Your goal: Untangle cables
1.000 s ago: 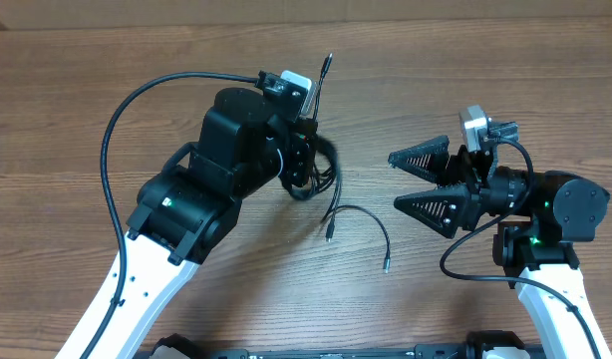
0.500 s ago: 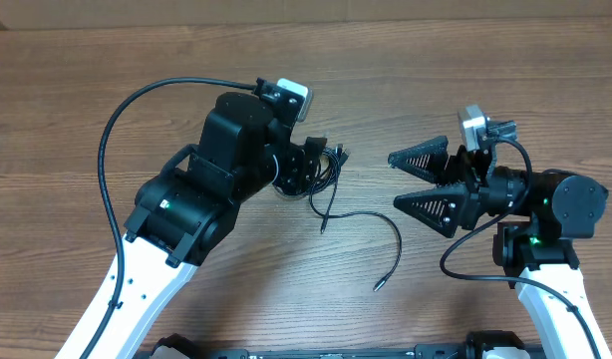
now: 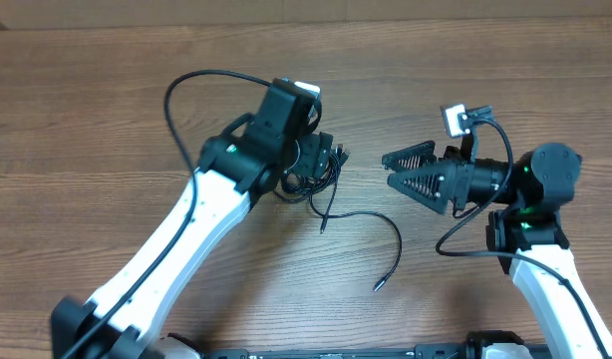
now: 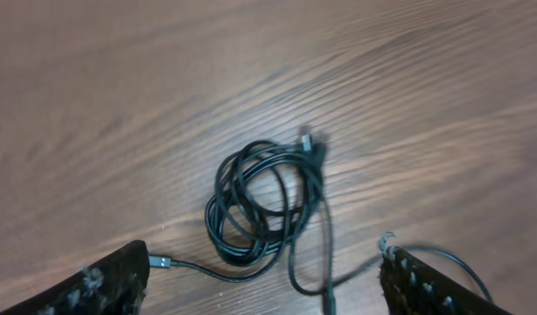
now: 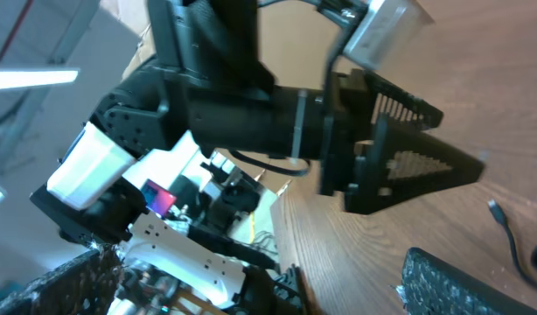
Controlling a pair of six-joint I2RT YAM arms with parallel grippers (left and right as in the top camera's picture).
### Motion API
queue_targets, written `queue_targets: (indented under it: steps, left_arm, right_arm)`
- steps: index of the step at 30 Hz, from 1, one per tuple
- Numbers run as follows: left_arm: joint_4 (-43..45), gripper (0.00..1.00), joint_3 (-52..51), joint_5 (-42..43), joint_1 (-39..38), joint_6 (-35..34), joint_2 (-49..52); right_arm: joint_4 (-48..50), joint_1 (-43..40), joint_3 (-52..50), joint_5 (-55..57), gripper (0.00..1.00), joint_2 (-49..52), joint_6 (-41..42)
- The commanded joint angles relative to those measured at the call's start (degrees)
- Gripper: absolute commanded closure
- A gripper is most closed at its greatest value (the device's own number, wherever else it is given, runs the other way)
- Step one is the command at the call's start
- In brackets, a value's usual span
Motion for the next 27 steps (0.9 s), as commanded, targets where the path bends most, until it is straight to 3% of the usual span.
queue_targets:
  steps: [1,10,18,27]
  left_arm:
    - [0.2,0.19,-0.2,-2.6,1.3,-8.0,4.7]
    - [0.9,0.27,-0.2,2.1,1.8,-11.7,15.2]
    - [2.0,0.49,-0.2,2.7,1.9,-13.0,20.1]
    - [3.1,0.45,-0.2,-0.3,1.9,-16.7,21.1]
  right_arm:
    - [-0.2,-0.1,0.8,0.2,0.00,1.3,-0.3]
    - [-0.2,-0.1,0.8,0.6,0.00,1.5,-1.7]
    - [-0.2,-0.1,0.8,0.6,0.04,1.5,-1.7]
    - [-0.2,-0.1,0.8,0.5,0.06,1.5,-1.7]
